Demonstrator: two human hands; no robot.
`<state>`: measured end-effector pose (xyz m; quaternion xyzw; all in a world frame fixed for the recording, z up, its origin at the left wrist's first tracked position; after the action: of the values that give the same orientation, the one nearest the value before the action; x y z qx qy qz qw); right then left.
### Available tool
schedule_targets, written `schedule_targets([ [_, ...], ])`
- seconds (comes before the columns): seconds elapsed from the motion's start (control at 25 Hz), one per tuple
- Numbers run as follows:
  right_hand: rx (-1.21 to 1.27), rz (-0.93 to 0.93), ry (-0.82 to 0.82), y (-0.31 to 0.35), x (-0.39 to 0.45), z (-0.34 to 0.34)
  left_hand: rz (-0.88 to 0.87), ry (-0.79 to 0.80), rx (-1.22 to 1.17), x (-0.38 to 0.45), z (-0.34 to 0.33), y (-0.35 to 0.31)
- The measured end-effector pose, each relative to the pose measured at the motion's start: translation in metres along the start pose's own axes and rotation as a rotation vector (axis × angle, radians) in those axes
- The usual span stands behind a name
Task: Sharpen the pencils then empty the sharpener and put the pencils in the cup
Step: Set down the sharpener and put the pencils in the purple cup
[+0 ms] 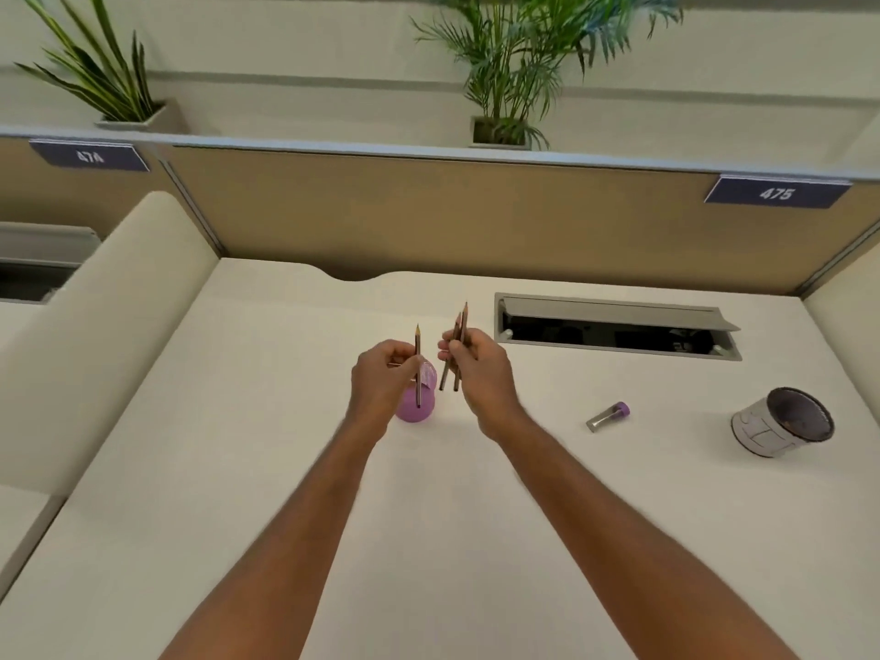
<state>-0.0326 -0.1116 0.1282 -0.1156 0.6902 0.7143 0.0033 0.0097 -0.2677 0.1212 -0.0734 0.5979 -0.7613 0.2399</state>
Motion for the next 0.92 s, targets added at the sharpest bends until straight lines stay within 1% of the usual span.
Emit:
schedule_targets([
  [0.16, -0.081, 0.04, -0.014, -0.004, 0.028, -0.031, -0.003, -0.057, 0.003, 0.03, 0.012, 0.002],
  [0.44, -0.307, -0.013, 0.002, -0.037, 0.043, -0.044, -0.019, -0.041, 0.172, 0.048, 0.004, 0.029],
  [0.68, -0.583, -0.057, 0.071, -0.048, 0.048, -0.047, 0.008, -0.136, 0.358, 0.052, 0.002, 0.047],
  [0.92, -0.893, -0.023, 0.058, -0.053, 0.049, -0.052, 0.046, -0.117, 0.476, 0.056, 0.002, 0.061],
])
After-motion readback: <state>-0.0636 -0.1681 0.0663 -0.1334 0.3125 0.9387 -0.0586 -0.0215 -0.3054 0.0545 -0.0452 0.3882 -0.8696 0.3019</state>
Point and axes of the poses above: each hand's wrist, its own x-axis towards the middle knuckle, its own z-axis out of the back of the hand, y = z × x, the point moved 3 cm from there along x, towards the middle knuckle
